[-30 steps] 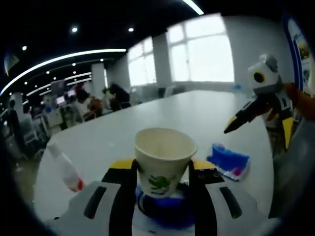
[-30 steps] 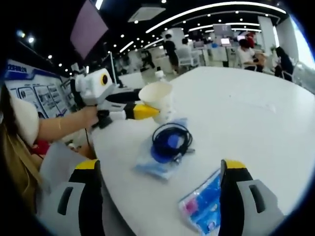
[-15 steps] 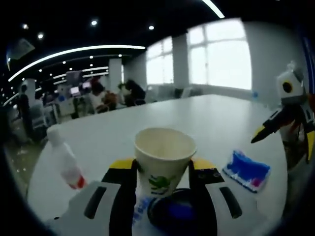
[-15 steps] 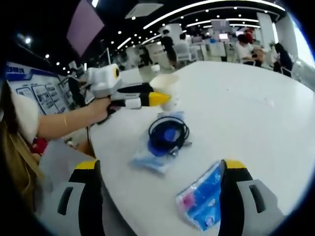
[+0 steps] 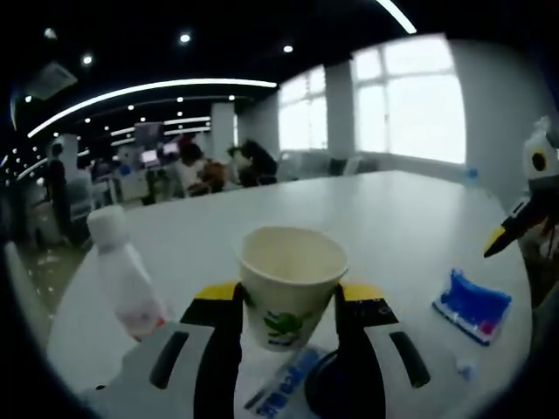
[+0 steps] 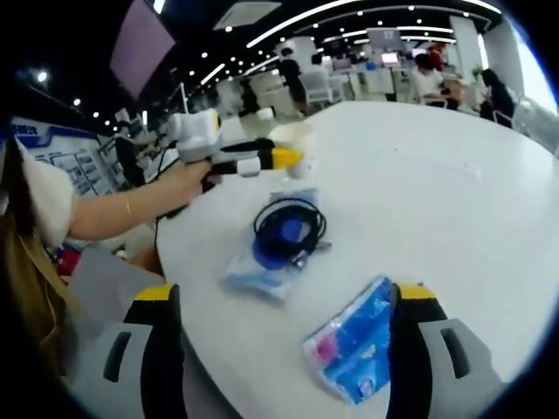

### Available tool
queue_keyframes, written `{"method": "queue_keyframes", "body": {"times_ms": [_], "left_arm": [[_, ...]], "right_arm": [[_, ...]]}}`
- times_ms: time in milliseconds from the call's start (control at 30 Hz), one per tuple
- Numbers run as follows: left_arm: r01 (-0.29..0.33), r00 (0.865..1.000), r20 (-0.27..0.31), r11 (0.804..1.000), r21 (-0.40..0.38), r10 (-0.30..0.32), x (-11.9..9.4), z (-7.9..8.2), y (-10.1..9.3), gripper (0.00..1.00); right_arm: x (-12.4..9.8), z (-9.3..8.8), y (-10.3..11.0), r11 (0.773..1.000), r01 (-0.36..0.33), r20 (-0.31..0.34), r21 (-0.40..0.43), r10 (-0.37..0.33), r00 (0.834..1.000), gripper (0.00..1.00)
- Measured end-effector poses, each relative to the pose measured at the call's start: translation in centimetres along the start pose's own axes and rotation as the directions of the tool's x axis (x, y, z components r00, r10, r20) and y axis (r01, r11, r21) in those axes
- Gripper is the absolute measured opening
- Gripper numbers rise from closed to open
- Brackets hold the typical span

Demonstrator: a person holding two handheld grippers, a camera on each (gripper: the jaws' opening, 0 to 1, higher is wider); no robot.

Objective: Arrange the tabletop items into an orderly group along one side of the table until the central work area is clear of visible clutter.

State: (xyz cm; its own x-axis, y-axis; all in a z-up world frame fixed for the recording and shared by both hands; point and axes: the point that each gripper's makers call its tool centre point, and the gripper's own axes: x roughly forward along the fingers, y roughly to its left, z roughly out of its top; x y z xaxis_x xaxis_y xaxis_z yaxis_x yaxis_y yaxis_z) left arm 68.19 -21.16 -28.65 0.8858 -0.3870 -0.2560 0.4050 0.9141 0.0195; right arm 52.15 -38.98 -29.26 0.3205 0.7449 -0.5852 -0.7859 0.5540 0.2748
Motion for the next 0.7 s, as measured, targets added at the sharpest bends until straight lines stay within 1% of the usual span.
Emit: {"method": "queue_keyframes", "body": {"times_ms": [267, 300, 400, 500, 567, 700], "left_arm": [[-0.036, 0.999, 0.002, 0.999, -0.028, 0.036, 1.2, -0.9, 0.8, 0.39], [-0.054, 0.999, -0.005, 0.998, -0.012, 0.054, 1.4, -1.2, 1.1, 0.39], [-0.073, 0.997, 0.002, 0.996, -0.041, 0.073, 1.8, -1.6, 1.4, 0.39], [-0.102, 0.995, -0.001, 0.994, -0.031, 0.102, 2.1, -1.9, 1.8, 0.39], [-0.116, 0.993, 0.004, 0.992, -0.053, 0.116, 2.2, -2.2, 1.9, 0.39], [-0.141, 0.990, -0.010, 0.988, -0.058, 0.141, 2.5, -3.0, 2.3, 0.39]], "right_arm": [[0.0, -0.3, -0.5, 1.000, 0.019, -0.009, 0.008, -0.019, 1.000, 0.96], [-0.1, -0.3, -0.6, 1.000, 0.021, -0.008, 0.008, -0.021, 1.000, 0.96], [-0.1, -0.4, -0.8, 1.000, 0.028, -0.010, 0.013, -0.028, 1.000, 0.96], [-0.1, -0.6, -0.9, 1.000, 0.029, -0.018, 0.011, -0.029, 0.999, 0.95], [-0.1, -0.7, -0.9, 1.000, 0.029, -0.023, 0.010, -0.029, 0.999, 0.95], [0.0, -0.8, -1.0, 0.999, 0.029, -0.023, 0.012, -0.029, 0.999, 0.95]]}}
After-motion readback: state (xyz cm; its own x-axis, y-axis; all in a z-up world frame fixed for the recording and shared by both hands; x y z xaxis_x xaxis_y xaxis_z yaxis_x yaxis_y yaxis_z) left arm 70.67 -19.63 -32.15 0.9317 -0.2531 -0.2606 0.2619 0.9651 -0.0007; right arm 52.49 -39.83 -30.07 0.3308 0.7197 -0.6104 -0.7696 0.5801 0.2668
